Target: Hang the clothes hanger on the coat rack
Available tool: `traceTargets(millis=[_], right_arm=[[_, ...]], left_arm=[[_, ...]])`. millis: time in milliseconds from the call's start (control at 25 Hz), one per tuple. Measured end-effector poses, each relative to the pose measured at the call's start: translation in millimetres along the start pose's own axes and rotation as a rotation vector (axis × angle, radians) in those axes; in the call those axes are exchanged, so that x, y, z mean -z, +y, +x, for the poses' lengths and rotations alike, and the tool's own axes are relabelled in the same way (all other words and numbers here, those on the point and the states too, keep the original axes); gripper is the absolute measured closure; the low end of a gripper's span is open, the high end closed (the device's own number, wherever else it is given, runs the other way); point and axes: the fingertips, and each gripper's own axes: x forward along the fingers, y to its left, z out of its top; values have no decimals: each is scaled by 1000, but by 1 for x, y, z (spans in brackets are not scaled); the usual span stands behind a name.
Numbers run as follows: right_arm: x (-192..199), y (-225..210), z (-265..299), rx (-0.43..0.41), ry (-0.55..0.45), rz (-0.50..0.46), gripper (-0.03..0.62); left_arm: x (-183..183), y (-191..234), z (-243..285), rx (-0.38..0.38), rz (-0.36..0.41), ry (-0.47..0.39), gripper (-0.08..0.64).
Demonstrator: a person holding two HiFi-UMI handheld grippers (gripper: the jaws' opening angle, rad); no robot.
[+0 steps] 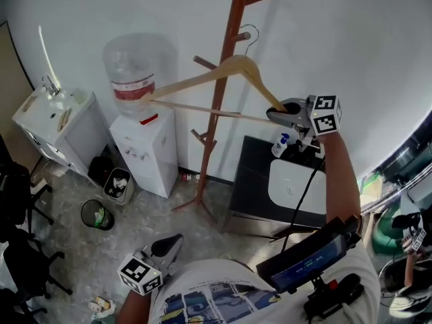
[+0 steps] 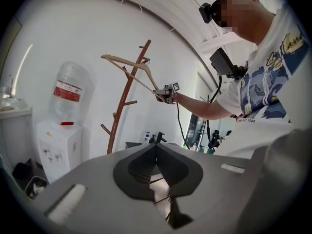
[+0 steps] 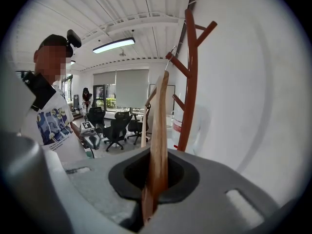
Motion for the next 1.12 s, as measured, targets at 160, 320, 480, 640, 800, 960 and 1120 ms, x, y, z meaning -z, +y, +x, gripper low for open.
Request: traceTargets(millis=[160, 320, 480, 640, 800, 960, 1120], right_arm=[[11, -16, 12, -37, 15, 0, 588], [21, -11, 23, -63, 37, -19, 588], [29, -26, 31, -76, 35, -23, 588], [38, -50, 37, -81, 35, -34, 588], [42, -58, 42, -83, 26, -55, 588], [37, -62, 47, -98, 8, -83, 583], [40, -63, 50, -103, -15, -101, 581]], left_arm=[[-2, 1, 13, -36, -4, -11, 557], [1, -6, 14, -57, -1, -23, 557], [0, -4, 30, -73, -4, -20, 557], [-3, -2, 52, -92, -14, -8, 557], [-7, -3, 64, -107, -20, -6, 557], [-6, -5, 77, -125, -47, -10, 557], [1, -9, 89, -117, -51, -9, 557]])
